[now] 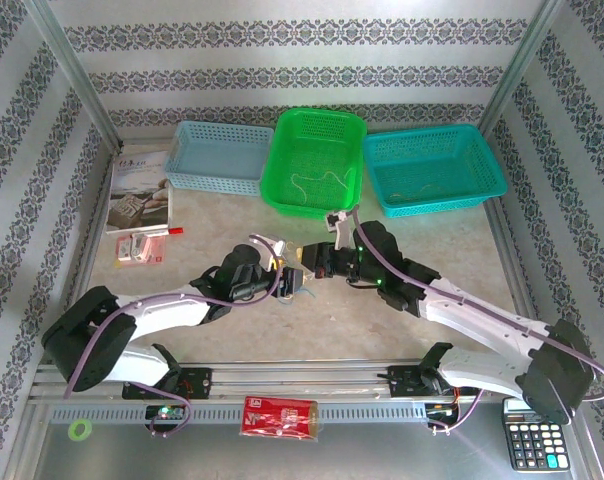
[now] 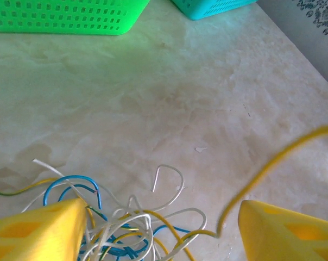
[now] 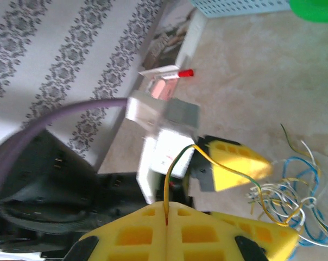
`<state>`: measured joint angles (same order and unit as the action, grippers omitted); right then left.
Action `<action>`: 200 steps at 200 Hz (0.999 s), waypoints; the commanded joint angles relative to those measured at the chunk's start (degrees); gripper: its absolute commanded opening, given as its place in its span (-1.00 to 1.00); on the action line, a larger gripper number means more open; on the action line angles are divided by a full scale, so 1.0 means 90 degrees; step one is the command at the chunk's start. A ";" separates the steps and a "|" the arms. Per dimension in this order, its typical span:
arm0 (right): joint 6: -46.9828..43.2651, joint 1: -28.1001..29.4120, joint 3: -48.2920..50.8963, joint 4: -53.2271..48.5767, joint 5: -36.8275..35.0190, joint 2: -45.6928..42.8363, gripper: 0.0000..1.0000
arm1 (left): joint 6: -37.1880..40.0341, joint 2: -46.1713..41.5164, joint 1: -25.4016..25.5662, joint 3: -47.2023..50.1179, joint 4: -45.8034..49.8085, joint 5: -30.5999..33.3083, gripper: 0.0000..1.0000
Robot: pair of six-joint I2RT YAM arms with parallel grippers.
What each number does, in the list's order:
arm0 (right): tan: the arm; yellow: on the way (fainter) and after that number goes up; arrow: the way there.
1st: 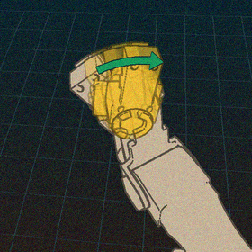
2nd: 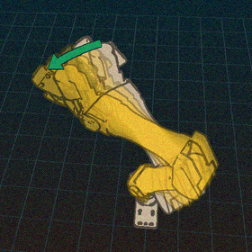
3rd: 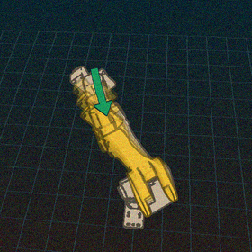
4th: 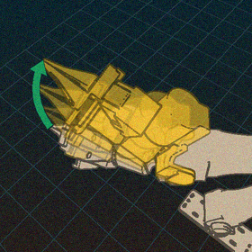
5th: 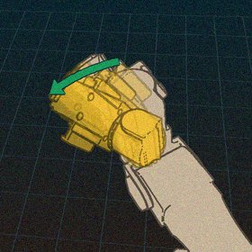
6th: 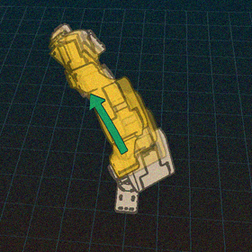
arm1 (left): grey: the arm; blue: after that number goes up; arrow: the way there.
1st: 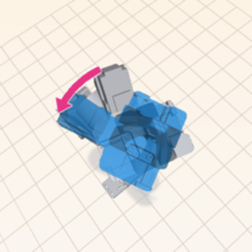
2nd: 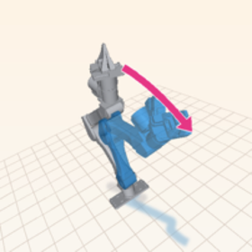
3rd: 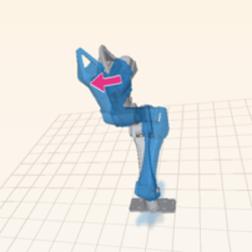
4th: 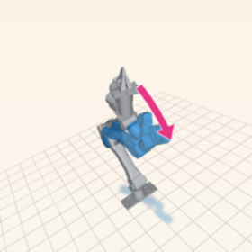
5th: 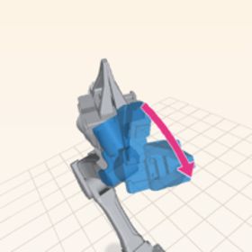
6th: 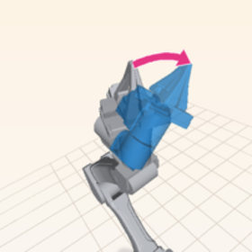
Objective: Untangle the cables
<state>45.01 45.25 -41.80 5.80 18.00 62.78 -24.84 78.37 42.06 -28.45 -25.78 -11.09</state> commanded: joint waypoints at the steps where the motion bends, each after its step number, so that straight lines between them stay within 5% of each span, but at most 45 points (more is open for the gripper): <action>1: 0.0016 0.0050 -0.0492 0.0085 0.0204 -0.0181 -1.00 | -0.0107 0.0161 0.0082 0.0033 -0.0668 -0.0182 0.35; 96: -0.0085 0.0009 -0.2058 0.0018 0.0549 0.0018 -1.00 | -0.0360 0.0627 0.0082 0.0463 -0.1217 -0.0246 -0.26; 200: -0.0441 -0.1017 -0.2612 -0.0643 -0.0055 -0.0366 -1.00 | -0.0470 0.0148 0.0087 0.0498 -0.1064 -0.0288 -0.13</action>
<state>42.44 39.57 -64.34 1.41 20.40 62.02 -28.14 82.67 42.06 -24.05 -34.54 -13.04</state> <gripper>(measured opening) 0.051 0.412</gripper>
